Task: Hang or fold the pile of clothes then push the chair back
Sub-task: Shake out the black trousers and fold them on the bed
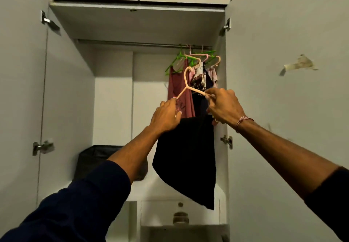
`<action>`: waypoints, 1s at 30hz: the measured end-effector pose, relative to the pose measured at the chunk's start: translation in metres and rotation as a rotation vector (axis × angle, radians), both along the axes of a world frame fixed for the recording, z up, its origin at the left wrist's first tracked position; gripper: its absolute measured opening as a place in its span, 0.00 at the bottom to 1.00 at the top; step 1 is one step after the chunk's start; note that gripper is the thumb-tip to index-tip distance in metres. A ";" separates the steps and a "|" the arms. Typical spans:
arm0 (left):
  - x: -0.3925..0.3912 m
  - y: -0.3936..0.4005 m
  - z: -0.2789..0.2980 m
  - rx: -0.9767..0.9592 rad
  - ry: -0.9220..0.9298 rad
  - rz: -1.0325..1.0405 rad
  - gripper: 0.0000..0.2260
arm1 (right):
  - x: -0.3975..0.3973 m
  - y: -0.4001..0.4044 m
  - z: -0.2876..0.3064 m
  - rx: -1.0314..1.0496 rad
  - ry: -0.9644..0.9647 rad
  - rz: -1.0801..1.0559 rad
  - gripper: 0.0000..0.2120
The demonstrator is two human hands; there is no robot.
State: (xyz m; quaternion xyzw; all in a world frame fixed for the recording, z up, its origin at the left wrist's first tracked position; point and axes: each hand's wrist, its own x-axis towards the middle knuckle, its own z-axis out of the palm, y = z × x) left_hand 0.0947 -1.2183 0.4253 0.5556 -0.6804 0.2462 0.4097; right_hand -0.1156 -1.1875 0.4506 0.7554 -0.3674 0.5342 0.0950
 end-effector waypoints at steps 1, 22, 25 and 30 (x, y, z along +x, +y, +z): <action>0.008 -0.011 0.006 0.006 -0.013 0.015 0.19 | 0.007 -0.014 0.008 -0.019 0.016 -0.010 0.10; 0.139 -0.245 0.112 -0.034 -0.138 0.030 0.19 | 0.152 -0.271 0.107 -0.253 0.048 -0.235 0.07; 0.159 -0.276 0.129 -0.055 -0.173 0.037 0.19 | 0.171 -0.300 0.122 -0.268 0.053 -0.238 0.07; 0.183 -0.320 0.154 -0.072 -0.211 0.031 0.15 | 0.195 -0.343 0.151 -0.309 0.038 -0.258 0.08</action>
